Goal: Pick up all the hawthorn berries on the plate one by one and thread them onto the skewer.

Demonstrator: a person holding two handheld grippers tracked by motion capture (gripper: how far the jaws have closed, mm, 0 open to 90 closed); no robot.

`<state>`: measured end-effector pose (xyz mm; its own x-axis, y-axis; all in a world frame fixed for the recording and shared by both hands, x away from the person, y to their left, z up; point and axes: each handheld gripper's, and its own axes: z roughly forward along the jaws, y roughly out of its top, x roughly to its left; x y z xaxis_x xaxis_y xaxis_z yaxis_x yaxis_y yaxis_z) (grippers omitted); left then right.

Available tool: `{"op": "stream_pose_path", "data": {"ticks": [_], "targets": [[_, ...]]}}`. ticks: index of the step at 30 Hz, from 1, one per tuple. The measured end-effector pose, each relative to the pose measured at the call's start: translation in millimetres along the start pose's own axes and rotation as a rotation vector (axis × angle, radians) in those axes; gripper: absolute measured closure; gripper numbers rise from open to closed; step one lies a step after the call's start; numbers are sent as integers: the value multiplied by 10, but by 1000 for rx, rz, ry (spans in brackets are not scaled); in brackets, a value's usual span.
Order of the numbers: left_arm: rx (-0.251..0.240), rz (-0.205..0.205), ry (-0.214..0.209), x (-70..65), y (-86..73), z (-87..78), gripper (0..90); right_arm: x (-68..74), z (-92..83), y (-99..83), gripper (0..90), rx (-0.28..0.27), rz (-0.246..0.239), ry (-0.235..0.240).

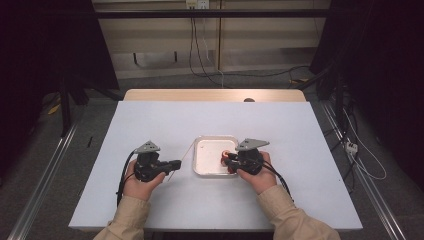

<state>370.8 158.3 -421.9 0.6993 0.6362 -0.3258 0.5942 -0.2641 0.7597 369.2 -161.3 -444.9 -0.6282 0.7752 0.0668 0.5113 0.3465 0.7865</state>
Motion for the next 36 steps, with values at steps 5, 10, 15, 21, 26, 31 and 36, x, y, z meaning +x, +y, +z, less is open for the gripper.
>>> {"op": "stream_pose_path", "data": {"ticks": [5, 10, 15, 21, 26, 31, 36], "targets": [[-2, 2, -1, 5, 4, -2, 894, -34, 73, 37, 778, -10, 46, 5], [-1, -2, -3, 12, 3, -2, 894, -52, 136, 73, 788, -13, 79, -20], [0, -11, -3, 17, -5, 0, 894, -60, 133, 71, 792, -8, 112, -15], [-1, -7, 2, 13, -1, -7, 894, -8, 119, 43, 747, 17, 114, 18], [0, -4, -2, 4, 5, -16, 894, -18, 79, 70, 679, -36, 112, -8], [-3, -9, -2, 4, 6, -13, 894, -72, 108, 77, 717, -39, 113, -28], [-1, -8, -4, 12, 6, -10, 894, -88, 148, 82, 787, -35, 108, -36]]}}
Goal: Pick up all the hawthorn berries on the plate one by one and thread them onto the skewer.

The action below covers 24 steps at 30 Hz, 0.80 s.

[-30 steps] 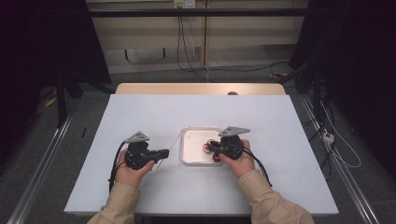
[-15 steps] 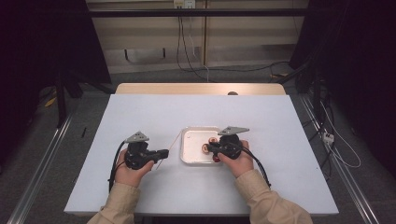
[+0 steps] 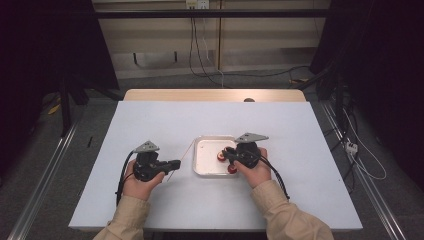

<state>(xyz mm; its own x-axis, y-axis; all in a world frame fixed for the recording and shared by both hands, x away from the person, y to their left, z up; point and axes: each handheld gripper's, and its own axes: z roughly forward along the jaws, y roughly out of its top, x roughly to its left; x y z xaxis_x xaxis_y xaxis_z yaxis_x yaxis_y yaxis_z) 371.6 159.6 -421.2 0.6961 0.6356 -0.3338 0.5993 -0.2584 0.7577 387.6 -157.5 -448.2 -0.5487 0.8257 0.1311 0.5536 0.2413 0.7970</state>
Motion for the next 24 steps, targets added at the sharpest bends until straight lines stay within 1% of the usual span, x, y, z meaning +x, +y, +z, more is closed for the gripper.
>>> {"op": "stream_pose_path", "data": {"ticks": [2, 4, 6, 9, 11, 12, 15, 16, 17, 18, 19, 21, 22, 24], "targets": [[2, 2, -1, 1, 1, 4, 894, 18, 54, 4, 824, 19, -17, 2], [1, 1, -1, -1, 0, 7, 894, 26, 73, 6, 828, 26, -24, 2], [1, -1, -2, 1, 0, 9, 894, 50, 130, 26, 832, 20, -27, 25], [4, 0, -1, 9, -1, 9, 894, 90, 181, 48, 824, 17, -41, 56], [4, 0, -2, 10, -1, 10, 894, 131, 208, 59, 795, 15, -44, 69], [5, -1, -2, 11, -1, 10, 894, 131, 208, 59, 795, 15, -44, 69], [2, -7, 2, 15, -3, 5, 894, 168, 222, 72, 700, -2, -37, 54], [1, -5, 2, 17, -2, 3, 894, 176, 216, 72, 659, -7, -55, 42], [1, -5, 2, 17, -2, 3, 894, 187, 209, 70, 631, -10, -47, 35], [1, -6, 1, 18, -1, 3, 894, 193, 208, 66, 609, -14, -22, 44], [2, -8, 2, 16, -2, 5, 894, 199, 208, 63, 604, -14, -7, 50], [6, -7, 0, 14, -2, 7, 894, 209, 211, 60, 597, -10, -4, 54], [2, -10, -3, 9, -3, 12, 894, 217, 218, 58, 582, -9, 2, 60], [5, -2, -2, 9, -1, 11, 894, 236, 254, 50, 548, 4, 10, 58]]}}
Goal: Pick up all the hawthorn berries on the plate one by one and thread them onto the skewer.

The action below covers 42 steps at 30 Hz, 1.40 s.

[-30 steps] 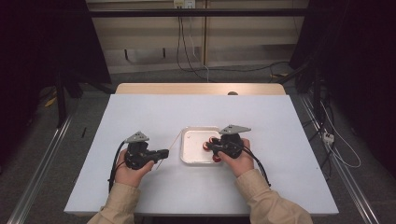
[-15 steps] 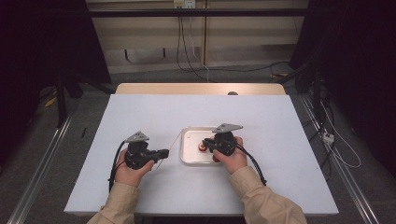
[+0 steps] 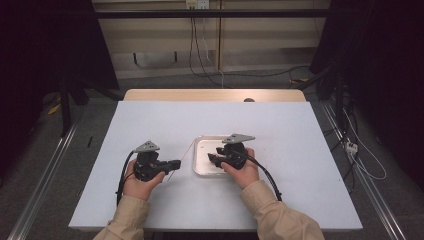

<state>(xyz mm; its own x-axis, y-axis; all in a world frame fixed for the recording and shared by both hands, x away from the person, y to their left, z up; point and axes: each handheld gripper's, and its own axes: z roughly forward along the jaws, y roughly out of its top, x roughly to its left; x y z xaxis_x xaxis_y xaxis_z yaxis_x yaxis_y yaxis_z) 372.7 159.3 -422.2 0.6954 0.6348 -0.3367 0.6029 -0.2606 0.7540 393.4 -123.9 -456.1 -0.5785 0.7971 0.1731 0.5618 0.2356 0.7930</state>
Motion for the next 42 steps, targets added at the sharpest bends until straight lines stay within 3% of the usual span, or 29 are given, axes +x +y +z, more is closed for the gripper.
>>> {"op": "stream_pose_path", "data": {"ticks": [11, 14, 17, 19, 21, 25, 28, 36, 37, 42], "targets": [[1, -4, -1, 18, -3, -6, 894, -31, 80, -24, 598, 25, 50, 4], [0, -5, -2, 18, -3, -7, 894, -39, 74, -22, 574, 19, 53, 4], [3, -1, 0, 12, 0, -7, 894, -35, 72, -18, 617, 18, 42, 16], [3, -3, 0, 8, -1, -7, 894, -20, 85, -18, 614, 19, 53, 24], [0, -7, 3, 5, -2, -8, 894, 4, 111, -17, 551, 15, 50, 25], [-1, -6, 4, 11, -4, -14, 894, 21, 116, -16, 554, 12, 43, 53], [-6, -10, 3, 11, -3, -21, 894, 3, 72, -4, 533, 0, 50, 32], [-5, -10, 10, 15, -7, -36, 894, -18, -113, -7, 655, -6, 44, 5], [-4, -10, 8, 13, -7, -37, 894, -14, -154, -26, 721, 3, 37, 2], [-1, -9, 11, 10, -11, -21, 894, -2, -155, -66, 748, 34, 14, 16]]}}
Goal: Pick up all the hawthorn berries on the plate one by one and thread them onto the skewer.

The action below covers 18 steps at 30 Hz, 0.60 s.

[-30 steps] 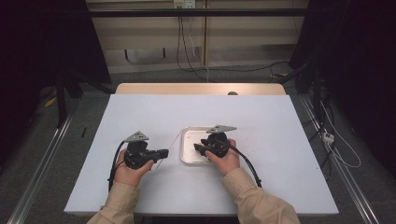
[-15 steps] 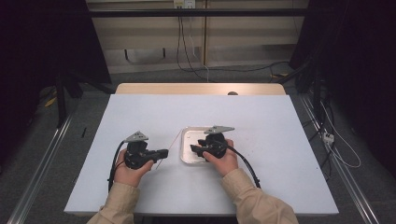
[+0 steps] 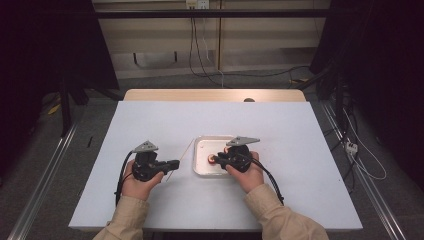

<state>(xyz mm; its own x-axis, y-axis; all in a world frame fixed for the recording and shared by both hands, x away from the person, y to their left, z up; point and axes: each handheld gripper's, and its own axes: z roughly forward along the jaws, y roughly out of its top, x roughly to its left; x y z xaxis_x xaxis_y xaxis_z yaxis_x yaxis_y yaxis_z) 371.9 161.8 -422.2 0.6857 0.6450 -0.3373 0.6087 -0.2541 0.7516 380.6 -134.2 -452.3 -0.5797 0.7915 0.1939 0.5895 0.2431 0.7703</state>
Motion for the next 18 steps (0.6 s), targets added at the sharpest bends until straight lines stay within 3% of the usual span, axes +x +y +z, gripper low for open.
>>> {"op": "stream_pose_path", "data": {"ticks": [4, 11, 14, 18], "targets": [[1, 2, -4, 0, 2, 7, 894, -52, 91, 29, 823, -15, 1, -49], [1, -7, -7, 11, 3, 13, 894, -107, 195, 132, 749, -30, 27, -66], [-2, 0, -3, 17, 5, -1, 894, -50, 184, 182, 594, -54, 65, -77], [0, -4, -2, 7, 3, 4, 894, 29, 209, 195, 497, -57, 99, -52]]}}
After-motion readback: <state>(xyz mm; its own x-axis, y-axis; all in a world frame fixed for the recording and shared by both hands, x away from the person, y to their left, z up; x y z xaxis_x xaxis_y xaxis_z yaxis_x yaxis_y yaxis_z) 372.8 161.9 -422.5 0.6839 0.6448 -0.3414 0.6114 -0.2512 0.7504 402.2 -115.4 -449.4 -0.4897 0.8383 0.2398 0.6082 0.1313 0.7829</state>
